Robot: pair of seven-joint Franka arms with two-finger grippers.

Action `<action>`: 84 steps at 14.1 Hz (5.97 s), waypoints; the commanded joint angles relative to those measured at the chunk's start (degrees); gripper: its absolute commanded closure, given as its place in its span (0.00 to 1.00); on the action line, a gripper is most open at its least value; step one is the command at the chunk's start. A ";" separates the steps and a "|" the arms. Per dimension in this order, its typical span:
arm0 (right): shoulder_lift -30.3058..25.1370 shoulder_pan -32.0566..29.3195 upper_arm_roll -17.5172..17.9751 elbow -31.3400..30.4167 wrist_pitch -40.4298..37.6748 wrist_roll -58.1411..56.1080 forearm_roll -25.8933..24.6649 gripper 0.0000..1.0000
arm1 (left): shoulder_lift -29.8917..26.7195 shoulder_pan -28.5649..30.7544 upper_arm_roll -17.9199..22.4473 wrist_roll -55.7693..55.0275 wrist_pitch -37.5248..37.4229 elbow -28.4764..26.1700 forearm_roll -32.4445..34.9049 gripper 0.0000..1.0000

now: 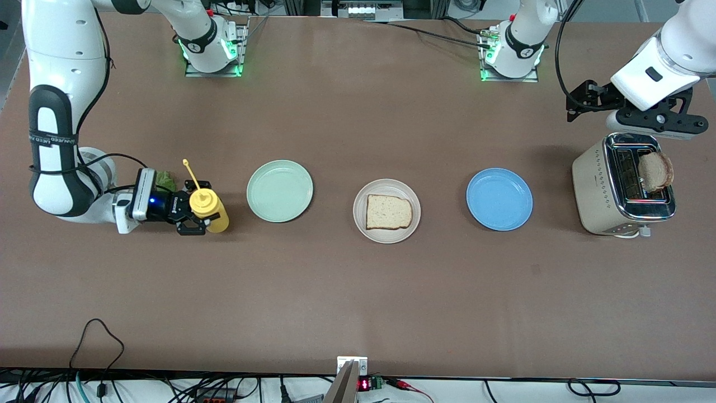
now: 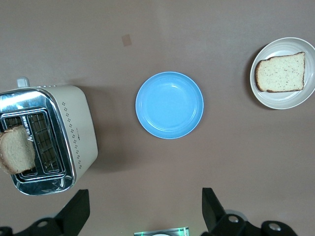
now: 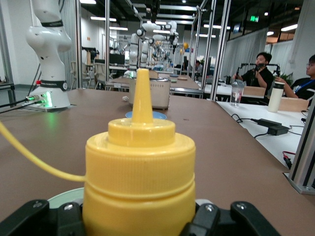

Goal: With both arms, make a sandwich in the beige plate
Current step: 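Carry the yellow bottle back and set it down with the right gripper, then release the bottle and move the right gripper over the lettuce leaf, then lower the right gripper and grasp the green lettuce leaf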

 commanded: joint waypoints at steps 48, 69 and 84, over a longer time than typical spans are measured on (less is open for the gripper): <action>1.13 19.49 -40.60 8.14 -3.09 26.87 -19.25 0.00 | -0.31 0.00 0.56 0.02 -1.18 0.71 -0.86 0.00; -24.90 -3.71 9.59 -0.01 28.11 93.52 -77.37 0.00 | -0.31 0.00 0.56 0.28 -1.18 0.71 -0.77 0.00; -17.18 -4.24 10.21 -22.44 68.37 84.99 -77.29 0.00 | -0.22 0.00 0.56 0.11 -1.18 0.71 -0.77 0.00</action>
